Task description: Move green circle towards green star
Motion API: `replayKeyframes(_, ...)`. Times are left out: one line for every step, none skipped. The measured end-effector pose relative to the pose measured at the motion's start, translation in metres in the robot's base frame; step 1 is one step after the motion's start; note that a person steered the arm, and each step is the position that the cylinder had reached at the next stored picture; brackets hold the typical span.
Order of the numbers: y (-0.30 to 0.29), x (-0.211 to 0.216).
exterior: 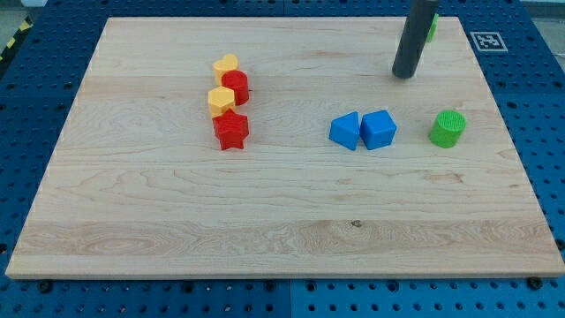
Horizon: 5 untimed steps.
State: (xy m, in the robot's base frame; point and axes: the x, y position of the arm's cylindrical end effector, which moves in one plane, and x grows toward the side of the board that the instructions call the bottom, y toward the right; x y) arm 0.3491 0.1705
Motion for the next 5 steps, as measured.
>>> replayKeyframes(0.0, 0.052)
replayKeyframes(0.0, 0.098)
replayKeyframes(0.013, 0.141)
replayKeyframes(0.055, 0.152)
replayKeyframes(0.06, 0.151)
